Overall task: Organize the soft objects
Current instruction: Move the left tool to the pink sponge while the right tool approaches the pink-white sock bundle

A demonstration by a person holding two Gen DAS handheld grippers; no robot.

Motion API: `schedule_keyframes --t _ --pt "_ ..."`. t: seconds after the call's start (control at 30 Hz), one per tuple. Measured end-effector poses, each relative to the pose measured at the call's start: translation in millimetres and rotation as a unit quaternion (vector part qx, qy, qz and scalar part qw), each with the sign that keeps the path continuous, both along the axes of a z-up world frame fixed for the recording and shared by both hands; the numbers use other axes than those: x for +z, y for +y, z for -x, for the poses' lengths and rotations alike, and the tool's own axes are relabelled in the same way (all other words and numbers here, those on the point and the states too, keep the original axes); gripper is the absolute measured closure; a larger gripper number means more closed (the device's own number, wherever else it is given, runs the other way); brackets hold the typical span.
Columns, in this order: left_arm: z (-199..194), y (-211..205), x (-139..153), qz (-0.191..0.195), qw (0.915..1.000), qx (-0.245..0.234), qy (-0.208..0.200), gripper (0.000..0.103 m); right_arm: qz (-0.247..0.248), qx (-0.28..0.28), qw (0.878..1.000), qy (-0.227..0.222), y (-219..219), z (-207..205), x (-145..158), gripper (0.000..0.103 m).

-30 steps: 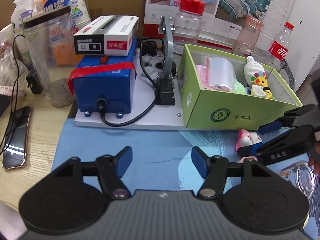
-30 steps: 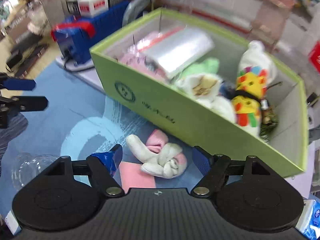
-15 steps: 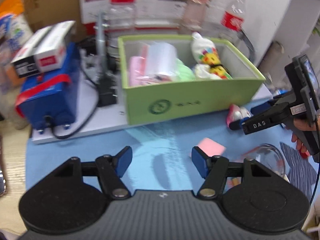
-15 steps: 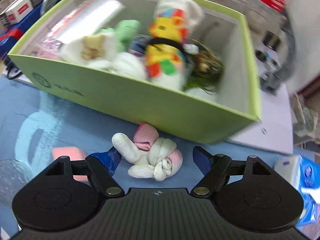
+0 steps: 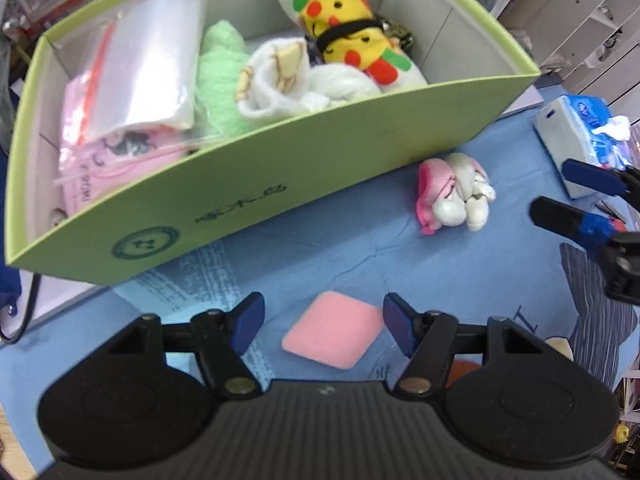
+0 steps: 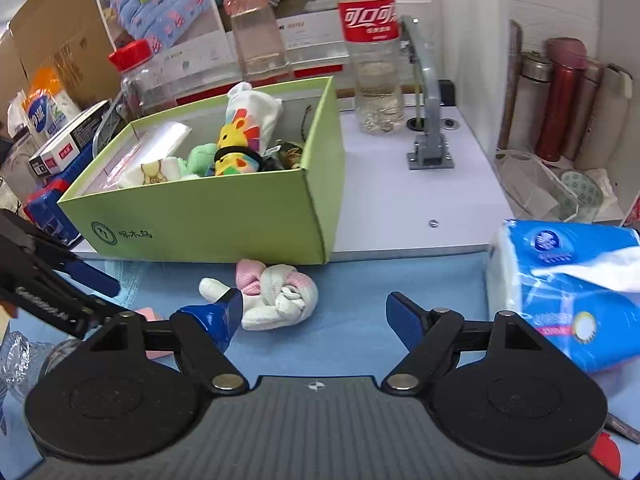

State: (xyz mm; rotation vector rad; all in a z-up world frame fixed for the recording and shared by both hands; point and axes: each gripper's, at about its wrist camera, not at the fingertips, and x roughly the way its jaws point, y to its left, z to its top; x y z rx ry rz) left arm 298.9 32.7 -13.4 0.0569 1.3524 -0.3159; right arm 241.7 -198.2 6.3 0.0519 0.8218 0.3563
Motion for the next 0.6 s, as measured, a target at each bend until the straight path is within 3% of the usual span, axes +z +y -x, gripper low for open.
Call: schedule_keyframes --t 0.1,0.27,0.6 --pt "-7.2 -8.4 -12.7 -0.008 0.9997 -0.007 0.023 0.036 -0.004 0.001 1.000 -0.004 -1.6 -3.3 -1.4 0.038" --pt "-4.0 -10.9 -11.7 -0.027 0.9992 -0.021 0.018 0.034 -0.011 0.004 1.000 -0.003 -0.9 -4.3 -4.2 0.038" --pt "7.1 67.2 -16.3 -0.014 0.9981 0.057 0.020 0.031 -0.012 0.002 1.000 0.007 2.9 -10.0 -7.8 0.037"
